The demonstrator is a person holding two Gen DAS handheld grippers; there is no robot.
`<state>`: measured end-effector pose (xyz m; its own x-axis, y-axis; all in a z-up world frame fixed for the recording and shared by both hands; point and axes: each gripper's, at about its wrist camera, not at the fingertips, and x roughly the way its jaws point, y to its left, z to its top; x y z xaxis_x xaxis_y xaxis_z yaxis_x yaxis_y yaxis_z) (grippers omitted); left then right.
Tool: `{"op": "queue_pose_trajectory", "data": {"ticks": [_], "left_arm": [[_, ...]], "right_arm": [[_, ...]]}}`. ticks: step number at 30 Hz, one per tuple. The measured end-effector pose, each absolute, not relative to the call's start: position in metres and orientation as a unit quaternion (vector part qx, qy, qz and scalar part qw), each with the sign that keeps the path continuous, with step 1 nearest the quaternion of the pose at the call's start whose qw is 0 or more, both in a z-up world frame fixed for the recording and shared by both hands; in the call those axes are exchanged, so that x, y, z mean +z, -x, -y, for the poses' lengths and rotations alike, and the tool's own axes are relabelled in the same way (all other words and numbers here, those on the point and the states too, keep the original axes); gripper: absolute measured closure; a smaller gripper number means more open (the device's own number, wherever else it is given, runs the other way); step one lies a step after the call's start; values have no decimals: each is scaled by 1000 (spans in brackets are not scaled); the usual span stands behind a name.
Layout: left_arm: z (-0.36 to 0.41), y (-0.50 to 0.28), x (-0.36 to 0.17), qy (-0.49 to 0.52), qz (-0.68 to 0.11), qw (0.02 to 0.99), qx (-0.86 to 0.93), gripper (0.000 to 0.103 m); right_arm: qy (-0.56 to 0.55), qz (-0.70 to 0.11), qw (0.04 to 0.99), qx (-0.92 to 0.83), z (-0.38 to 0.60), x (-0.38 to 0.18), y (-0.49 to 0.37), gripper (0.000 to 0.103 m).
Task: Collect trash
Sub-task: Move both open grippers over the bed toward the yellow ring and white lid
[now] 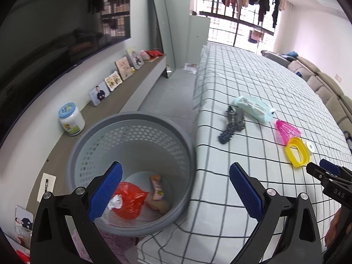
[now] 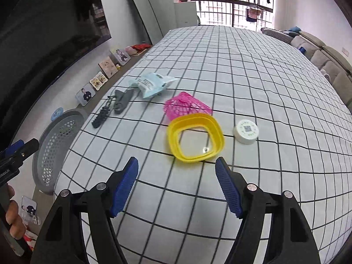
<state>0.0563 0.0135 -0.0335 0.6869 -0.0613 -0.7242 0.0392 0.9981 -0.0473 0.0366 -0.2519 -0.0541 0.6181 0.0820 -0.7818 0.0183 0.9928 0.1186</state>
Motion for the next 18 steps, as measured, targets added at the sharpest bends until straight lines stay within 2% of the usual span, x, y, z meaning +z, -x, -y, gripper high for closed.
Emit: {"op": "queue_pose_trajectory", "data": {"ticks": [18], "left_arm": [[50,-81,-48,-26,-418,905,-67,7]], "right_arm": [[-42,-483,874,45,275,-81,-86,34]]}}
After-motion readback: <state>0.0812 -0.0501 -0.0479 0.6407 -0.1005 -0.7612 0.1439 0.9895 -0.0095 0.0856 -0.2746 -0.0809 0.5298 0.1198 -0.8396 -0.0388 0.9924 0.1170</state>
